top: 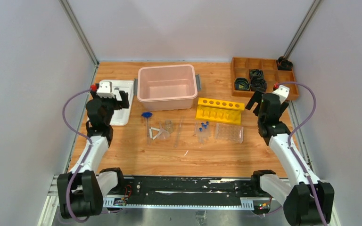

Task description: Organize the chemistry lab equipment

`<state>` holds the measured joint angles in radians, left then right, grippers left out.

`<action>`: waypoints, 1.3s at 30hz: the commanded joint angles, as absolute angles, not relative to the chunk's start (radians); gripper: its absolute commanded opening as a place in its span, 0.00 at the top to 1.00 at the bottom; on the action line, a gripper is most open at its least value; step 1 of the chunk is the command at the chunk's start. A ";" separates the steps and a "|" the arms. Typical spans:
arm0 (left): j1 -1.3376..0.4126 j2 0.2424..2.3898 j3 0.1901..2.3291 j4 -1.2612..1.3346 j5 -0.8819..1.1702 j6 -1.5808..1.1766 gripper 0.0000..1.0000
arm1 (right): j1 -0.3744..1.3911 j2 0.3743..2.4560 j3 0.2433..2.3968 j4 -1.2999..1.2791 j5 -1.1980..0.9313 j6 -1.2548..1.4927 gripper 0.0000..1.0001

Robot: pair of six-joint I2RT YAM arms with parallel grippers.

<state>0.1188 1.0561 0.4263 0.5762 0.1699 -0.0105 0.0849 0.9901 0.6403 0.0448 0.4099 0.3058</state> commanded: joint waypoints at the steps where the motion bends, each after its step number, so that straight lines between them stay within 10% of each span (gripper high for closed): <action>1: 0.167 0.989 0.609 0.101 0.229 -0.007 0.00 | 0.058 0.934 0.696 -0.310 0.166 0.503 0.00; 5: 0.191 0.984 0.765 -0.137 0.285 -0.028 0.00 | 0.051 0.832 0.628 -0.195 -0.159 0.460 0.00; 20: 0.196 0.999 1.048 -0.610 0.308 -0.014 0.05 | 0.897 1.443 1.145 -0.640 0.491 0.855 0.10; 39: 0.197 0.911 1.067 -0.745 0.343 0.080 0.06 | 0.972 2.019 1.520 -0.538 0.495 0.877 0.41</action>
<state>0.1886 0.9348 1.0382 -0.7242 0.3119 0.0563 0.9642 1.9747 1.4872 -0.5678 0.4530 0.8368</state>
